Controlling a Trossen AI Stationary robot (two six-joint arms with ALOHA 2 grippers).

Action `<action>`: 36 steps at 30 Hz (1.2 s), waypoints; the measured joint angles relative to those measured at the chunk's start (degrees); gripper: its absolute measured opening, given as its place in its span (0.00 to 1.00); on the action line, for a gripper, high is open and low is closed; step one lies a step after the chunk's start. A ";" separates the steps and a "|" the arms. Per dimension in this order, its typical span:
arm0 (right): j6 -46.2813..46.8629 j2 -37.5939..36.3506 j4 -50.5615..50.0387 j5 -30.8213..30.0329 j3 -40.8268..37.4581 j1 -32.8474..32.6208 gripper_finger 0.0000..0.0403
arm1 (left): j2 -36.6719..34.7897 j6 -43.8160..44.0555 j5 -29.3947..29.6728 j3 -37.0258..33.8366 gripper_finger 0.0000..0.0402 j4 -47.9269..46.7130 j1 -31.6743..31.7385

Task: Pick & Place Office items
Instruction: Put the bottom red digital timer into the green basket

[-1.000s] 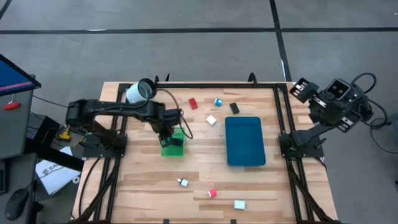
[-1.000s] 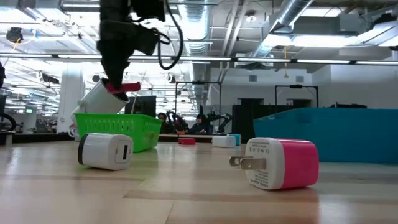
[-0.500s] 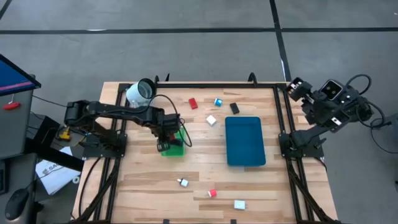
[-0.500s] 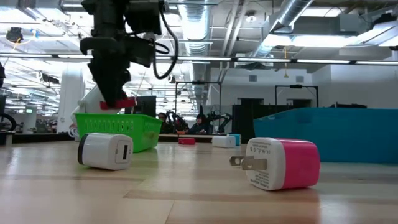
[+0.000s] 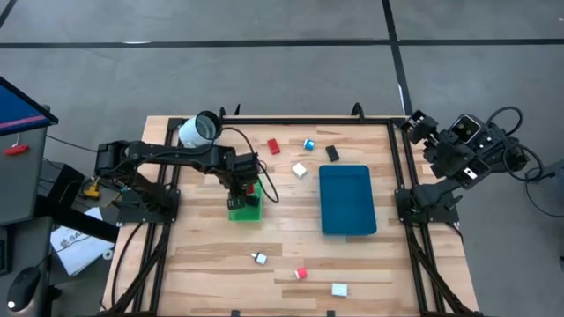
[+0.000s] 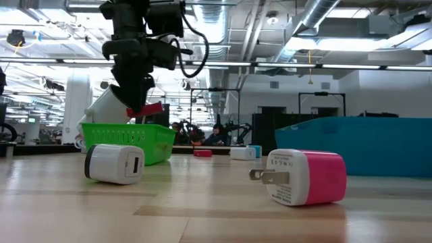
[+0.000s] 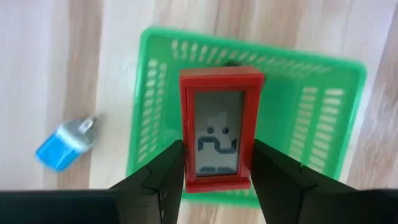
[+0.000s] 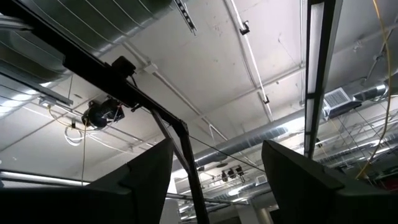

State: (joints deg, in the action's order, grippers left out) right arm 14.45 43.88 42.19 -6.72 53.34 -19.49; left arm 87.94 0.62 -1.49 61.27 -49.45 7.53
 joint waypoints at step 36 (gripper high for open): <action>0.05 -0.04 -1.26 -0.85 0.01 0.04 0.59 | 7.52 -1.92 -2.92 3.52 0.44 -1.03 -1.67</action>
State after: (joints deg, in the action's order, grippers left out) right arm 14.50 43.83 40.93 -7.57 53.35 -19.44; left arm 95.46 -1.30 -4.42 64.79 -50.48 5.86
